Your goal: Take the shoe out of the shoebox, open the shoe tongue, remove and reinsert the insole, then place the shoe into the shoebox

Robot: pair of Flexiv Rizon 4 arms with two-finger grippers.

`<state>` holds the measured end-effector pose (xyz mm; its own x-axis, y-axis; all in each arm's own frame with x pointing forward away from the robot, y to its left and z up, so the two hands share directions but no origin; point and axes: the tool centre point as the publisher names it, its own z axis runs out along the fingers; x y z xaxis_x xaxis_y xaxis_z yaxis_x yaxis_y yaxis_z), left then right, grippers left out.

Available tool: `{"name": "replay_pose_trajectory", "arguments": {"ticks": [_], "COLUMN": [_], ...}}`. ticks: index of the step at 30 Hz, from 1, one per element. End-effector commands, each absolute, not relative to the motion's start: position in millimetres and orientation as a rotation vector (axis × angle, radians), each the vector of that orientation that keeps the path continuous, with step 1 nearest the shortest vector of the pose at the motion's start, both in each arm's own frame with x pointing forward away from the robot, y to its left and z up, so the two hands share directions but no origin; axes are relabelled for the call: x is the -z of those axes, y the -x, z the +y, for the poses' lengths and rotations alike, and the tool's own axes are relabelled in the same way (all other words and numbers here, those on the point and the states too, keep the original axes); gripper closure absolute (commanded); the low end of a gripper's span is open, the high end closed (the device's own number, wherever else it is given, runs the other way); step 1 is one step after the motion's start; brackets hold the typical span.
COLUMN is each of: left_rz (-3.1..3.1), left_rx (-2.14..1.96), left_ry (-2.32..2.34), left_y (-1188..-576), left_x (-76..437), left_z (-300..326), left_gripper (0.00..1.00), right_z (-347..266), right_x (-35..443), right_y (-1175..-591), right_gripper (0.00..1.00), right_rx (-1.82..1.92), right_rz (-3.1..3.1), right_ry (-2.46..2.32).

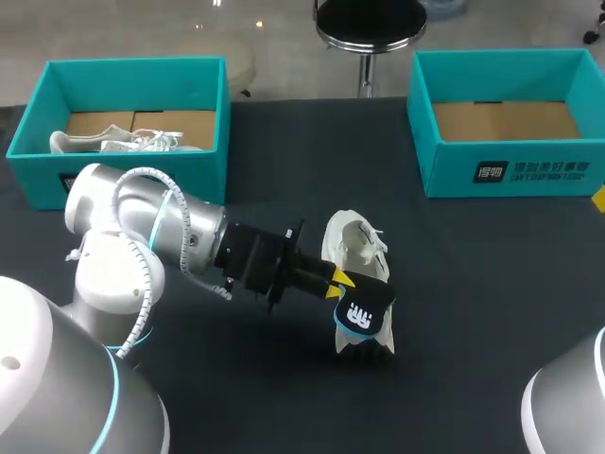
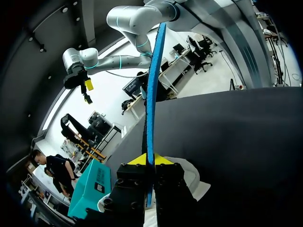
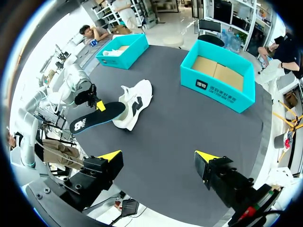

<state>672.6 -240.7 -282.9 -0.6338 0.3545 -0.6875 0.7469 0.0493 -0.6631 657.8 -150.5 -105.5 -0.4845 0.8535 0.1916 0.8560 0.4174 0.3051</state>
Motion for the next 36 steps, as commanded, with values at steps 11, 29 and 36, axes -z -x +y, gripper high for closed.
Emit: {"name": "replay_pose_trajectory", "arguments": {"ticks": [11, 29, 36], "left_rz": [2.003, 2.032, 2.02], "left_rx": [1.577, 1.533, 1.507], "left_ry": [-1.119, -1.08, -1.073], "left_y": [-688, -712, -724], "left_x": [295, 313, 320], "left_z": [-251, -252, -254], "left_gripper": [1.0, 1.0, 1.0], "right_z": [-150, -150, -150], "right_x": [105, 105, 105], "right_y": [-660, -660, -660], "right_gripper": [0.0, 0.0, 0.0], "right_rx": [0.567, 0.567, 0.567], "right_rz": [-2.635, -2.635, -2.635], "right_ry": [1.59, 1.59, 1.59]}}
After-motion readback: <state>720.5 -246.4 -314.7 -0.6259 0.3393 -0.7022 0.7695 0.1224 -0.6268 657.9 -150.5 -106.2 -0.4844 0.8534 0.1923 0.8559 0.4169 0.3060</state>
